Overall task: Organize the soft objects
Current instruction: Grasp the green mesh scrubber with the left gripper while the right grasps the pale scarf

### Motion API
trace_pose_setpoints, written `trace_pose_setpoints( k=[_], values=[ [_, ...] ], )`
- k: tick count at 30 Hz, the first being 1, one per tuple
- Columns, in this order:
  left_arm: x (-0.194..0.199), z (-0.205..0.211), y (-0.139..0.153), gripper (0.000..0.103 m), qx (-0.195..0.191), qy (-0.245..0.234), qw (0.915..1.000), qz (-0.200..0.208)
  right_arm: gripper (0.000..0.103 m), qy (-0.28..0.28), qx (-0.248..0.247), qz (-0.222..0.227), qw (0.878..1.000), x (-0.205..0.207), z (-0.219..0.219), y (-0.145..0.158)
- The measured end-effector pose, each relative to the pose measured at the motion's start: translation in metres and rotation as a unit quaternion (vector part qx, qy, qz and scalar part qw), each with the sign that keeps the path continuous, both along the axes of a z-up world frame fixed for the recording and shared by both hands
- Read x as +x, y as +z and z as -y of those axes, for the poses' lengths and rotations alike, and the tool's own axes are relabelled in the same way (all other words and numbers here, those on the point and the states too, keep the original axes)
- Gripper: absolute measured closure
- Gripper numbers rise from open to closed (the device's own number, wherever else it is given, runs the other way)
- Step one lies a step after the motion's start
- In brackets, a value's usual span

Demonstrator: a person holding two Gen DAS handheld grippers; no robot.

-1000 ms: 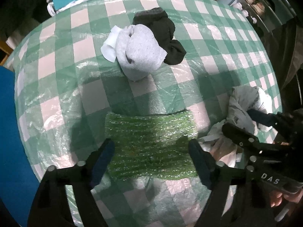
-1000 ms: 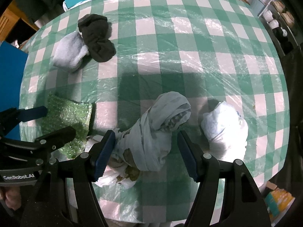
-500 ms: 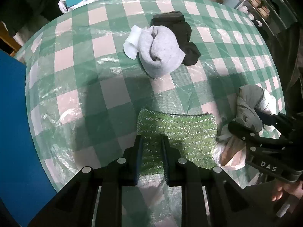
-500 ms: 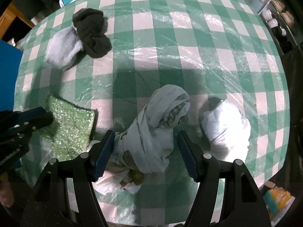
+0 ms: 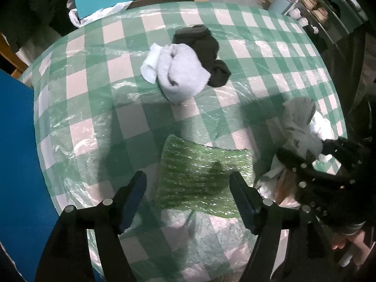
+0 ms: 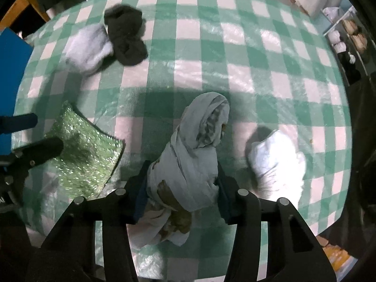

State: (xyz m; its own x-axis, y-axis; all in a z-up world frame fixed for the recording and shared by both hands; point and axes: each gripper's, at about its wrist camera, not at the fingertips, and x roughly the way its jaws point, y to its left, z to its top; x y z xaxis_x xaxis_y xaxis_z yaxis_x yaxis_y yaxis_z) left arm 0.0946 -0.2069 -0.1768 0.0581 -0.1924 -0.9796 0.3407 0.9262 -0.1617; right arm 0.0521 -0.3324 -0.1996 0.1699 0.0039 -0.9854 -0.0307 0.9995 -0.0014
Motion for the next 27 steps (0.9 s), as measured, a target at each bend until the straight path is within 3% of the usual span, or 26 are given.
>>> trace_pose_setpoints(
  k=[2,13,16,27],
  values=[
    [-0.001,0.003,0.001,0.021,-0.001,-0.005,1.0000,0.002,0.055,-0.003,0.001,0.010,1.000,-0.001,0.003,0.008],
    [-0.009,0.020,-0.007,0.020,0.000,-0.011,0.9998,-0.017,0.055,-0.005,0.018,0.029,0.999,-0.022,0.013,0.028],
    [-0.010,0.026,-0.010,0.013,-0.002,-0.010,0.9997,-0.020,0.055,-0.008,0.015,0.032,0.999,-0.023,0.020,0.033],
    [-0.018,0.042,-0.032,0.013,0.025,-0.029,0.9989,-0.027,0.055,-0.023,0.026,0.036,0.999,-0.024,0.034,0.045]
  ],
)
